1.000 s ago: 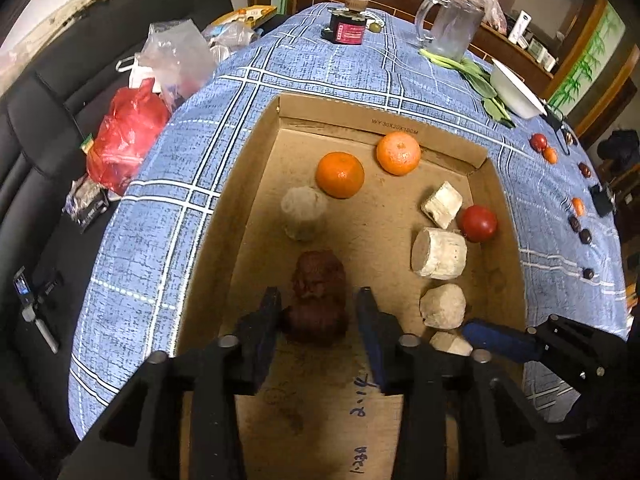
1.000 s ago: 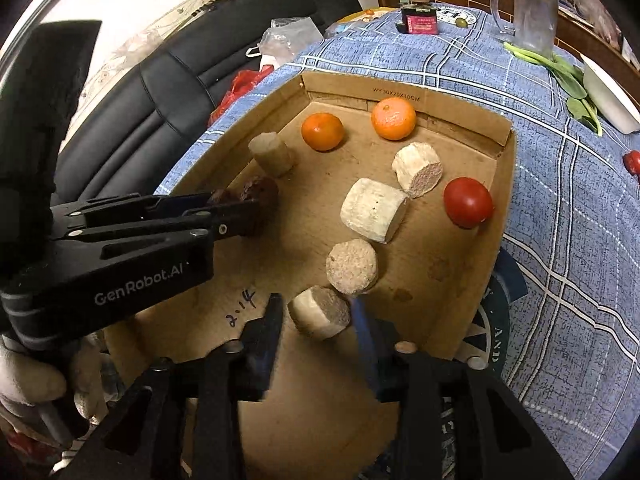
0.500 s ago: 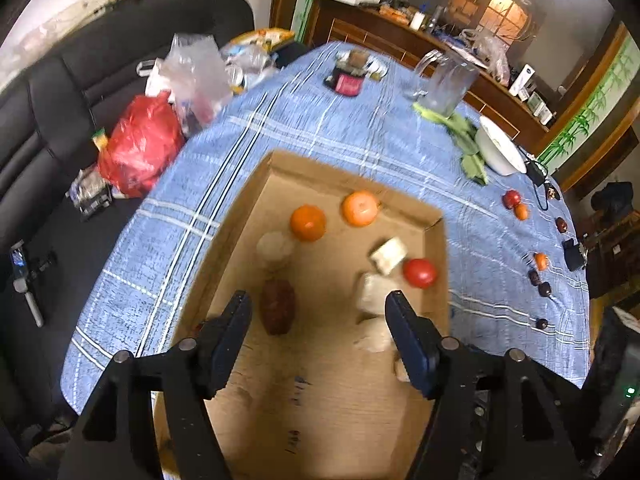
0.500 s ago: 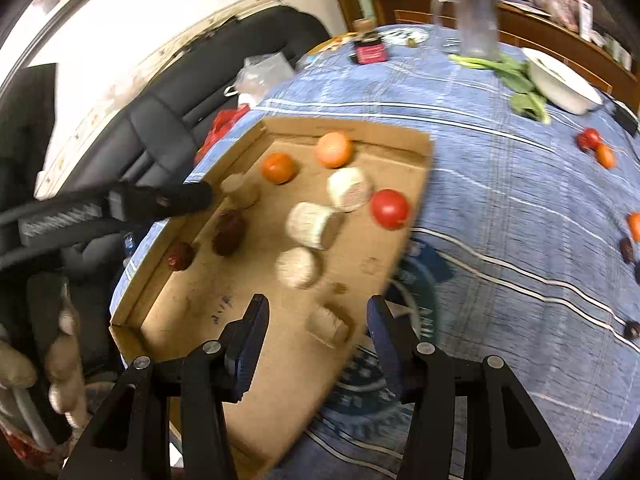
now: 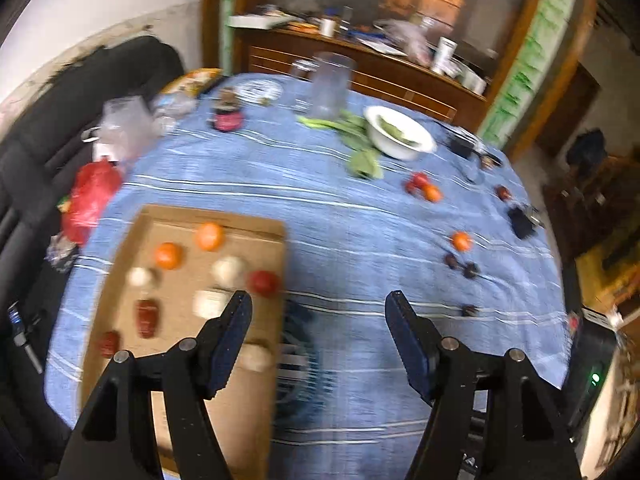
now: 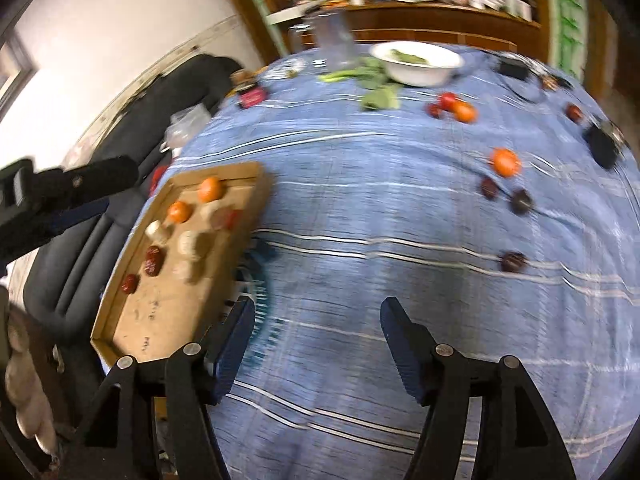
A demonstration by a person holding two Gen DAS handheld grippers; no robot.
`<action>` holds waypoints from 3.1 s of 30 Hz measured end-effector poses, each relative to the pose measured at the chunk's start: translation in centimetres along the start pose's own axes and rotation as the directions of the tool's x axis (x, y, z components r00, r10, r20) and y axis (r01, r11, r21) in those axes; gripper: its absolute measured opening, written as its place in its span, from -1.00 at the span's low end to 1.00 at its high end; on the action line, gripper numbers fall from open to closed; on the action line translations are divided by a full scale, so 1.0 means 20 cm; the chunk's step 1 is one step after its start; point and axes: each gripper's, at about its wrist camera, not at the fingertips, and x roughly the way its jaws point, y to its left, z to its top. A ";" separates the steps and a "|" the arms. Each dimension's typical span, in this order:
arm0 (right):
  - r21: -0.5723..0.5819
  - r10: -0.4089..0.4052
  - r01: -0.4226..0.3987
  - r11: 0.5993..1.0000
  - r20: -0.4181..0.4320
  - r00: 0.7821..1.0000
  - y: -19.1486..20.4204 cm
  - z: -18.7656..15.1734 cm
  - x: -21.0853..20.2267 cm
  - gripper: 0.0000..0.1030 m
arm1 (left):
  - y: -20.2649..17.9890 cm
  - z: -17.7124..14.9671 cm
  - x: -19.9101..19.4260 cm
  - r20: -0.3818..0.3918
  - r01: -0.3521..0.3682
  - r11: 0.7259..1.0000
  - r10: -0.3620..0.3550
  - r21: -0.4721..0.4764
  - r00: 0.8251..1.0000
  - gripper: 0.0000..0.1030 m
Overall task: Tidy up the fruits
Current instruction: 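Withdraw both grippers from the box back over the table, then grasp a dark date with the right gripper while the left grasps a tangerine, then carry the tangerine and dark date into the box and open both grippers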
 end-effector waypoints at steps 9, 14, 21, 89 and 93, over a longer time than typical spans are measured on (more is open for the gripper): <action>0.122 -0.075 0.079 0.989 -0.041 0.996 -0.27 -0.09 -0.04 0.35 | -0.28 -0.06 0.12 -0.073 0.074 0.995 -0.069 0.072 0.995 0.32; 0.126 -0.087 0.094 0.988 -0.062 0.994 -0.26 -0.10 0.01 0.35 | -0.26 -0.10 0.15 -0.062 0.061 0.991 -0.054 0.118 0.997 0.32; 0.099 -0.098 0.107 0.989 -0.093 0.991 -0.14 -0.08 0.13 0.35 | 0.01 -0.08 0.18 -0.072 0.047 0.999 -0.045 0.027 0.996 0.32; 0.269 -0.069 0.049 0.962 0.065 0.996 -0.80 0.09 0.06 -0.76 | -0.84 0.25 0.93 -0.196 0.270 0.905 -0.214 0.328 0.957 -0.42; 0.311 -0.065 0.041 0.949 0.068 0.996 -0.83 0.05 0.01 -0.76 | -0.69 0.21 0.78 -0.167 0.290 0.921 -0.253 0.261 0.953 -0.42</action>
